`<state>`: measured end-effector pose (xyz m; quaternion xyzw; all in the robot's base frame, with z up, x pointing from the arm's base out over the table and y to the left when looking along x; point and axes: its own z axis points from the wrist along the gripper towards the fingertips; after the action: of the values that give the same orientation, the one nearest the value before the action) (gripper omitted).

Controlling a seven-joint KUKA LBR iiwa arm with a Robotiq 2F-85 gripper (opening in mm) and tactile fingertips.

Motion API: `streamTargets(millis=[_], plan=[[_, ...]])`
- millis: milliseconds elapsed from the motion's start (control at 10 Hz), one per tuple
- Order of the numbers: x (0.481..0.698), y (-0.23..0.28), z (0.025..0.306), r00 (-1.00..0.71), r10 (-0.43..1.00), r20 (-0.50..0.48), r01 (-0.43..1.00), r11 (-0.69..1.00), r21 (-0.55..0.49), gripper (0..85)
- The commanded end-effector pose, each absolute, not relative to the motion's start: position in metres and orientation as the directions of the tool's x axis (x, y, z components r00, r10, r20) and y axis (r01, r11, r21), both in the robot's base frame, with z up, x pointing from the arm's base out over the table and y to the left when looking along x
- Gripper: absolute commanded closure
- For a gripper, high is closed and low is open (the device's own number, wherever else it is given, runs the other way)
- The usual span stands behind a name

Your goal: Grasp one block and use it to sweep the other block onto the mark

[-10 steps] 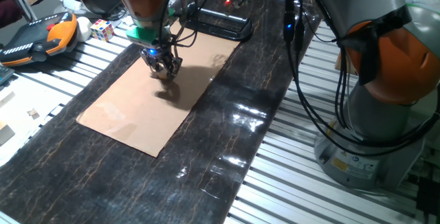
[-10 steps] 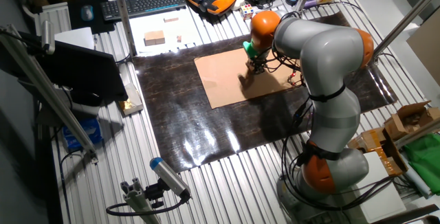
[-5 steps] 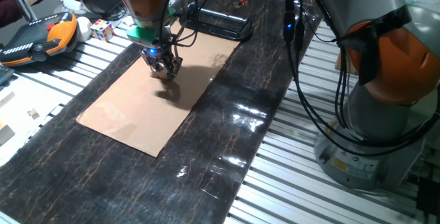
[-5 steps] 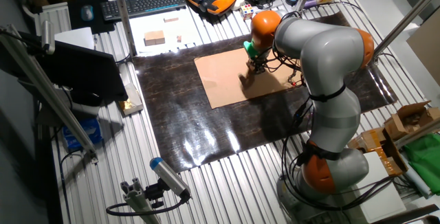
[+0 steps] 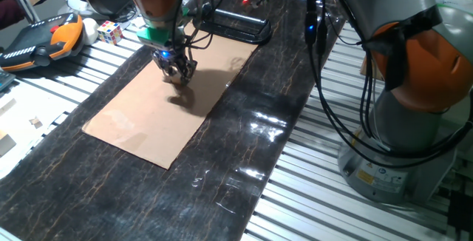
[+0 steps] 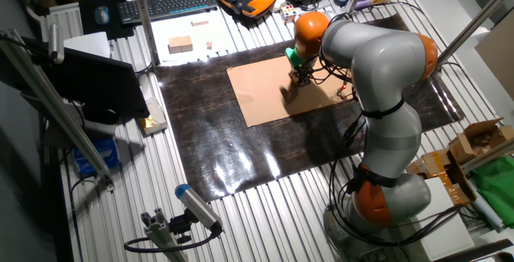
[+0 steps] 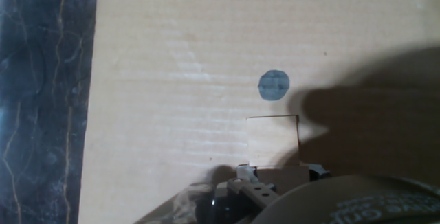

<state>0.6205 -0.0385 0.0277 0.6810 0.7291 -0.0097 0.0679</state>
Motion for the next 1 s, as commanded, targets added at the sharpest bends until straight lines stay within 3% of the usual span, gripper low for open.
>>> streamTargets(millis=[0, 900], plan=[[0.6210, -0.0389, 0.0277, -0.064, 0.992, -0.111, 0.994, 0.073, 0.079, 84.3], [0.6215, -0.0431, 0.0253, -0.071, 0.992, -0.108, 0.994, 0.079, 0.079, 84.3]])
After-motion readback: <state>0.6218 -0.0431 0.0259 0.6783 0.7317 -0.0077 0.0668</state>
